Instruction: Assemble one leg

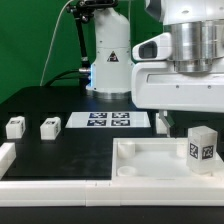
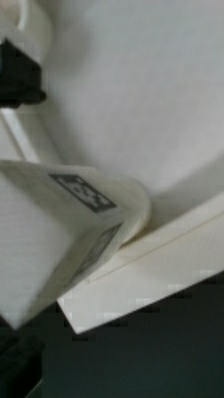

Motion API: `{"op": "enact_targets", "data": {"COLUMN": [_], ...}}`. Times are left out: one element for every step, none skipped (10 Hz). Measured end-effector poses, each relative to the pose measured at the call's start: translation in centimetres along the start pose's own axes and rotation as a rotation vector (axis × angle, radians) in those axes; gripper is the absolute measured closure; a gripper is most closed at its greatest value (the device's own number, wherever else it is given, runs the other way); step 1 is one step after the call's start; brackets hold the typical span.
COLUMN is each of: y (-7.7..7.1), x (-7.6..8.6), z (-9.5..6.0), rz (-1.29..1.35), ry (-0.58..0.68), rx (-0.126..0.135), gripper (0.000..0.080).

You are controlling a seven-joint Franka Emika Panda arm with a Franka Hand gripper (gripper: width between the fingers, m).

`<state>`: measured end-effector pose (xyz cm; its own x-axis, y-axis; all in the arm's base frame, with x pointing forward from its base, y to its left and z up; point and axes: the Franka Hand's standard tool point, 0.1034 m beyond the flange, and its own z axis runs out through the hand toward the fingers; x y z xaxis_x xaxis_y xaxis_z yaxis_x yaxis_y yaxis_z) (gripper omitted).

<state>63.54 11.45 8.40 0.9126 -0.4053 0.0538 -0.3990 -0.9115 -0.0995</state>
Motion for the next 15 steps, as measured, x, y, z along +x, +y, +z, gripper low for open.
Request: {"op": "enact_targets", "data": {"y": [0.12, 0.05, 0.1, 0.12, 0.05, 0.05, 0.13, 0.17, 0.16, 0.15, 0.15, 0.14, 0.13, 0.09, 0.06], "x": [0.09, 0.15, 0.25, 0.27, 0.22, 0.21, 0.28, 0.31, 0.3, 0.3, 0.31, 0.3, 0.29, 0.27, 0.21], "z": [0.0, -0.09, -0.14, -0.14, -0.13, -0.13, -0.13, -0.13, -0.13, -0.13, -0.13, -0.13, -0.13, -0.13, -0.09], "rz": [-0.105, -0.219, -0.322, -0.436, -0.497, -0.586, -0.63, -0.63, -0.627, -0.605, -0.595, -0.554, -0.468, -0.367, -0.248], "ry": [0.001, 0.003, 0.005, 0.005, 0.004, 0.005, 0.006, 0.006, 0.006, 0.007, 0.007, 0.007, 0.008, 0.007, 0.007], "rx": [-0.001, -0.003, -0.004, -0.005, -0.005, -0.009, -0.013, -0.013, -0.013, -0.013, -0.013, -0.012, -0.012, -0.009, -0.006], "gripper": [0.015, 0.015, 0.015, 0.015, 0.015, 0.015, 0.015, 0.0291, 0.046, 0.046, 0.0506, 0.0506, 0.0506, 0.0506, 0.0506]}}
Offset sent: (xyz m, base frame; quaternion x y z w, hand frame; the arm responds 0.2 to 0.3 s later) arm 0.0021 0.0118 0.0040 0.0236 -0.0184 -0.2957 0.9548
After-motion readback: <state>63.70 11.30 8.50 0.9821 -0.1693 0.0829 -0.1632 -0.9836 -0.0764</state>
